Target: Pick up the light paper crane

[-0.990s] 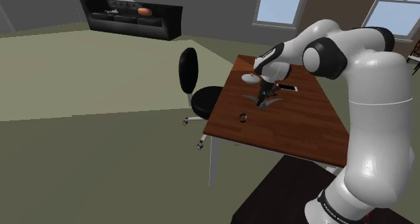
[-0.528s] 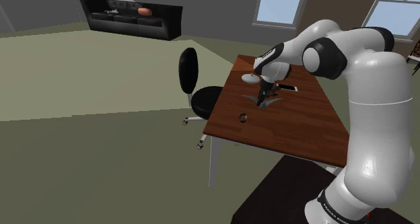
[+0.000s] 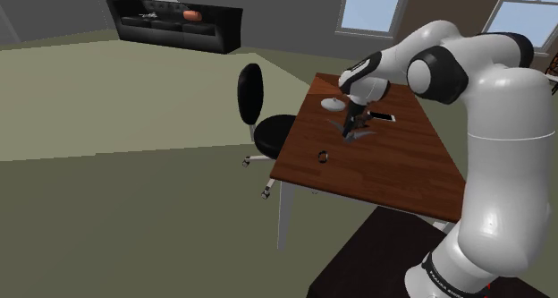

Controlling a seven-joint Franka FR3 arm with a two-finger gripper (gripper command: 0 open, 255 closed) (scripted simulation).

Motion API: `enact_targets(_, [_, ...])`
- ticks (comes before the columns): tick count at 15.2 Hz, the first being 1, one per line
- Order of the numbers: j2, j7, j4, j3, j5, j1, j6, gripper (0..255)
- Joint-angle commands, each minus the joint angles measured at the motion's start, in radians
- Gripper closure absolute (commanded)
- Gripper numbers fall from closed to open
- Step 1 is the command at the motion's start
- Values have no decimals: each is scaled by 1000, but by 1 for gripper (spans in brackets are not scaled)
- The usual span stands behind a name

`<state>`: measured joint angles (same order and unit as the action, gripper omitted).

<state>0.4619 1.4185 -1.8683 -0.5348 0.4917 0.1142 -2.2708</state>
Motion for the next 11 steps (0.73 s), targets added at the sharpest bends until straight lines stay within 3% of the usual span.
enact_targets(1, [-21, -12, -1, -9, -16, -8, 17, 255])
enact_targets(11, [-82, -54, 28, -37, -69, -26, 95, 255])
